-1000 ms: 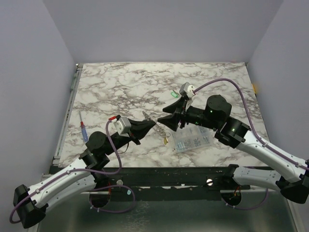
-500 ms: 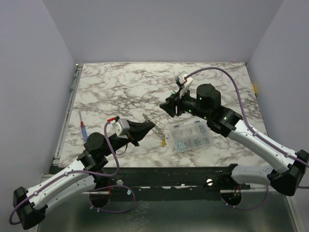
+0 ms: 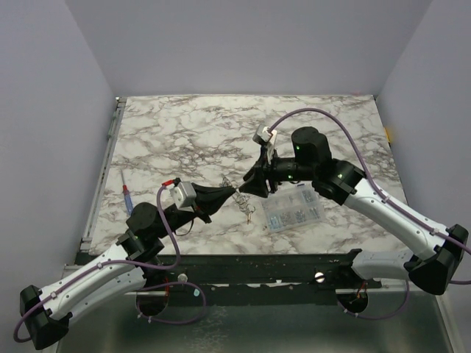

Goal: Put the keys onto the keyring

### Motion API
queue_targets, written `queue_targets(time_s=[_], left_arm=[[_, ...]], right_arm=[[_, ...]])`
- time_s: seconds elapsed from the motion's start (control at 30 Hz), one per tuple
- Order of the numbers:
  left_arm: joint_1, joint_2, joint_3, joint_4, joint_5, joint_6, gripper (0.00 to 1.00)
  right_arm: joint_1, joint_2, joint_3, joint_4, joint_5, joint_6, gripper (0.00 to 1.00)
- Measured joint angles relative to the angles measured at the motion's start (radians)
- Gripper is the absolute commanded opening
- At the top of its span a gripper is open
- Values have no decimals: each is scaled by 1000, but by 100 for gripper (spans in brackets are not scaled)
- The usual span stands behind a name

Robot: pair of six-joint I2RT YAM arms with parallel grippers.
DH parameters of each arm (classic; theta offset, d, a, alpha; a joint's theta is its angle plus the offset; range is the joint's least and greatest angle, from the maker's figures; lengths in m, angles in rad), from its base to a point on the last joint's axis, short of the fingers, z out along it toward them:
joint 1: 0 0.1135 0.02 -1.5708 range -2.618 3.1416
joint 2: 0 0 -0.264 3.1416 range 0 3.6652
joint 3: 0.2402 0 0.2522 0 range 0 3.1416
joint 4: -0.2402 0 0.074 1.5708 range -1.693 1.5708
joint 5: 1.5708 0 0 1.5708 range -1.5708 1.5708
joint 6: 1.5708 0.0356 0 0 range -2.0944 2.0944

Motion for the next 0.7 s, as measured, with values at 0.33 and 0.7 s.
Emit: queue_targets(time_s=[0.33,0.7], left_arm=[[-1,0,0,0,0,0,0],[-2,5,0,2,-3,0,0]], right_arm=[[-1,-31,1,-7,-60,-6,49],[-2,-42,0,19,-145,11,53]])
